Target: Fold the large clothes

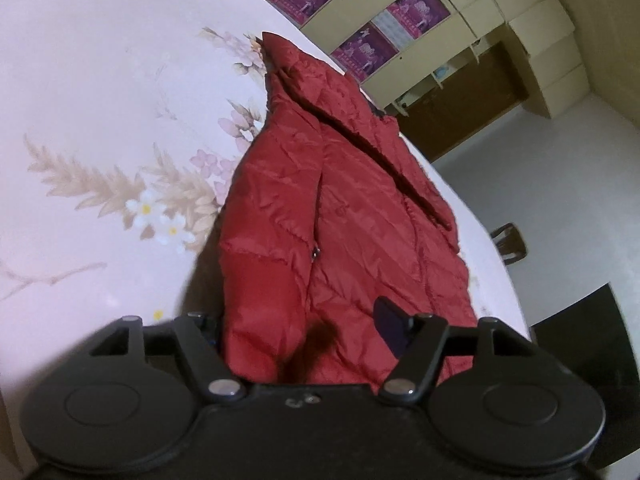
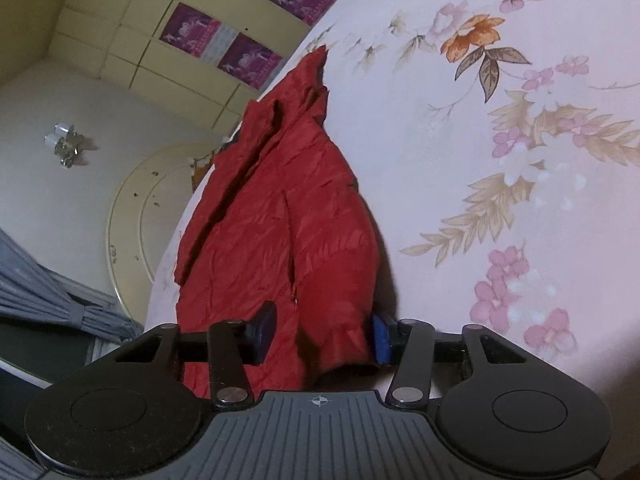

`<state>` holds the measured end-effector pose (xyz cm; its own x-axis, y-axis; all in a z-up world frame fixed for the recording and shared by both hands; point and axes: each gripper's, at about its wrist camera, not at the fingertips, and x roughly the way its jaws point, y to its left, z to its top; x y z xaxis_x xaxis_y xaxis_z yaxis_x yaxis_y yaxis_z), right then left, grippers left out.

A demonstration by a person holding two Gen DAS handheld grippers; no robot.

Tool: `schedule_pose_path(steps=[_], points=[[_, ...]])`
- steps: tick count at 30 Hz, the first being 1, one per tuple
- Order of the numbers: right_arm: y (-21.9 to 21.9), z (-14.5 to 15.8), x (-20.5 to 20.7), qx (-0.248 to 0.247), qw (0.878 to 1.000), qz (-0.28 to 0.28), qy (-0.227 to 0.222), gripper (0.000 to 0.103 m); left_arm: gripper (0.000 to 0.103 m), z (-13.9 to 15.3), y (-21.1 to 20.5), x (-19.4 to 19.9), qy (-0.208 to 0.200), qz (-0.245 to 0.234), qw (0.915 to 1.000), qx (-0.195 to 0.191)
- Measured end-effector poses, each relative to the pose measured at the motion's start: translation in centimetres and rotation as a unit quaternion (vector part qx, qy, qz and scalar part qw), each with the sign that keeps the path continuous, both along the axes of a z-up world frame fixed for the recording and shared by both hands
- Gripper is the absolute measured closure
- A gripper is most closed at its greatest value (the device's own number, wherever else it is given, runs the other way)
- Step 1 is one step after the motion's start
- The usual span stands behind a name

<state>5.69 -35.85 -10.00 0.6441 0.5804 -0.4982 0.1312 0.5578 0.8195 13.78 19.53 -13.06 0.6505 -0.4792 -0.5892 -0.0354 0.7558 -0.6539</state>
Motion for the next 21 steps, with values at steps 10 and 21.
schedule_pose_path(steps=[10, 21], points=[[0.6, 1.0, -0.1, -0.026, 0.998, 0.044, -0.034, 0.096, 0.095, 0.5, -0.9, -0.5, 0.008, 0.016, 0.9965, 0.082], [0.2, 4.8, 1.5, -0.042, 0.996, 0.04, -0.065, 0.096, 0.097, 4.4, -0.4, -0.7, -0.045, 0.057, 0.9958, 0.055]])
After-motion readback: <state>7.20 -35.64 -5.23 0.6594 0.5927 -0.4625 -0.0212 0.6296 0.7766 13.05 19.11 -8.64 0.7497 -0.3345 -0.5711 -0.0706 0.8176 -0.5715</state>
